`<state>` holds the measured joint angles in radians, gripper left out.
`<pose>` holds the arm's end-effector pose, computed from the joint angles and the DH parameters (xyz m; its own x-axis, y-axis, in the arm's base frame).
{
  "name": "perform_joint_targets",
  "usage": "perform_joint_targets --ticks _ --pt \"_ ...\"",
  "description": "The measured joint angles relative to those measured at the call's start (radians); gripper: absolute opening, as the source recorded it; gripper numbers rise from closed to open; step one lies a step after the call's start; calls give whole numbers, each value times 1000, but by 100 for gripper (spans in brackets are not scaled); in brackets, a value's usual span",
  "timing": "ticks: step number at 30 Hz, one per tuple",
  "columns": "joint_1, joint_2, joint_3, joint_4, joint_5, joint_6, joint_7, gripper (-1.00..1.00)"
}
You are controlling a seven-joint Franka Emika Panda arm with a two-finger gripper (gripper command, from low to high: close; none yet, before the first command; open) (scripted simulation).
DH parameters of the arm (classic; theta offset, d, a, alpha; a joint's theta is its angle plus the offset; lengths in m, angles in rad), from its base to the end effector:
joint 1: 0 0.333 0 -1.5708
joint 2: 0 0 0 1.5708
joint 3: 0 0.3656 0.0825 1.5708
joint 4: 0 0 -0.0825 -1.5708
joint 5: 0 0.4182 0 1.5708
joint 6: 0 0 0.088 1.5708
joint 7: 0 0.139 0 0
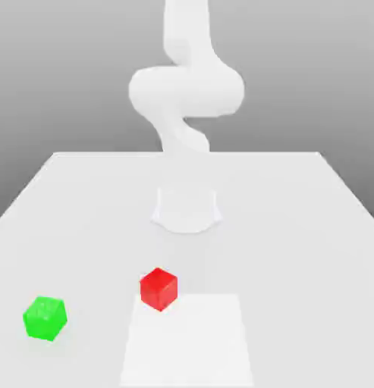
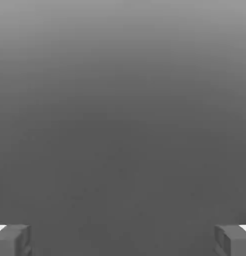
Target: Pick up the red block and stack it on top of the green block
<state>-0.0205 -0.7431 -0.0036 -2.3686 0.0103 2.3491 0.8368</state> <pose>0.3933 -0.0095 0.6716 0.4841 -0.7598 0.4340 -0.5720 -0.6502 -0.5001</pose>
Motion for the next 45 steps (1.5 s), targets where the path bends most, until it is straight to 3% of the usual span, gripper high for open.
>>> perform_joint_targets --ticks 16,24,25,32,40,45 --pt "-158 493 43 -545 21 412 362 0" --pt "-162 882 18 -570 -25 729 449 0" --pt "-157 904 12 -567 -27 748 451 -100" --pt "-158 902 12 -567 -31 747 455 -100" --pt "-166 639 30 -604 0 520 433 -100" --pt "-246 664 -50 -470 -30 411 357 -100"
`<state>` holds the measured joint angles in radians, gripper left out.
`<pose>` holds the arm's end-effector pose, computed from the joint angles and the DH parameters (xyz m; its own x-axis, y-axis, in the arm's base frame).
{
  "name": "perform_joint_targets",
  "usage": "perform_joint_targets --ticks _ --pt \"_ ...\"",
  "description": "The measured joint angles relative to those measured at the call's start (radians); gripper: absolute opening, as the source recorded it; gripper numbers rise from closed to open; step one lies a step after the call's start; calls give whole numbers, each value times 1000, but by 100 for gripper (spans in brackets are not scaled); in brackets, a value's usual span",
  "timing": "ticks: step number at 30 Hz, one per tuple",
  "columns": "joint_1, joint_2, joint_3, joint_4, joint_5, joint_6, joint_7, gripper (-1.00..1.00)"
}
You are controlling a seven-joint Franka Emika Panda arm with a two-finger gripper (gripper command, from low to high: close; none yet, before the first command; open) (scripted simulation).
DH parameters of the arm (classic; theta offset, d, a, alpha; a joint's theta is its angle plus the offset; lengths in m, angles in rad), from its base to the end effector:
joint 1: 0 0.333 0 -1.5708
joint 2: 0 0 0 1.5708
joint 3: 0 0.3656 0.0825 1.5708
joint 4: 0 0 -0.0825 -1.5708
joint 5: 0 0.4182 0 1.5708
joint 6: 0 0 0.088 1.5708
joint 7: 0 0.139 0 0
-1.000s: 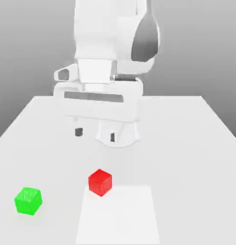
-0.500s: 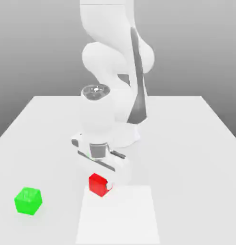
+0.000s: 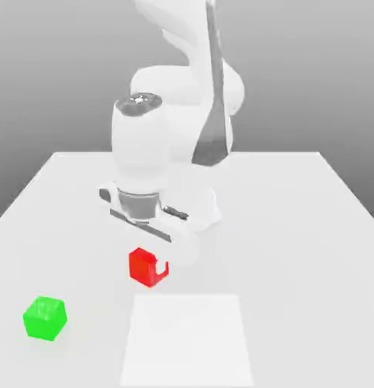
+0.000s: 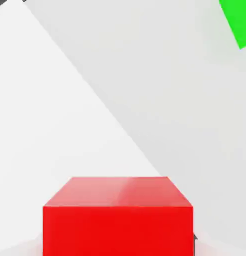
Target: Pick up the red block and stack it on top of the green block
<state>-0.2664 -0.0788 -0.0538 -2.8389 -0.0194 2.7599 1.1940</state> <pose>0.3551 -0.1165 0.2075 0.0747 -0.9972 0.0027 -0.9972 -0.0747 0.0014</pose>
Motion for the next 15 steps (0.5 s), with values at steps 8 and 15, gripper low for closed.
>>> perform_joint_targets --ticks 8,15 --pt "-180 152 -83 256 42 -104 -202 -100" --pt "-200 307 -56 275 92 30 -246 100"
